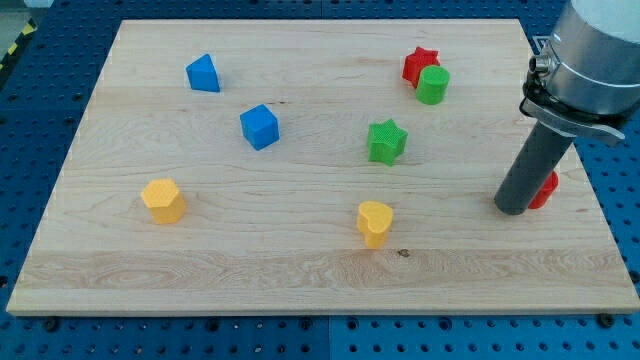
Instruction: Slightly push the red circle towards the green star
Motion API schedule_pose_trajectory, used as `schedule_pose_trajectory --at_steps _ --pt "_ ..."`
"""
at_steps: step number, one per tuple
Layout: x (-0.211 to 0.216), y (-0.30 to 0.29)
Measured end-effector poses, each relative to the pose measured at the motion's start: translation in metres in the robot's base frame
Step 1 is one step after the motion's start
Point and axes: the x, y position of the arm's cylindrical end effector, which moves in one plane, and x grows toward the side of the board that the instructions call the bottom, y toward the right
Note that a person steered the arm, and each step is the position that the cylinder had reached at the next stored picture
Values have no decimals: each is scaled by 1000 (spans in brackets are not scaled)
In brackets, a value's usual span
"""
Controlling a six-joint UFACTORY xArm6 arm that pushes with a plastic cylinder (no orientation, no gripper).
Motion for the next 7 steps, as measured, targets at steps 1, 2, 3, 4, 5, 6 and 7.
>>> schedule_pose_trajectory --at_steps 1,2,3,4,5,6,7 --pt "0 33" --pt "0 56" --pt "18 77" --pt "25 91" --pt "-18 97" --pt "-24 97" --pt "-24 90"
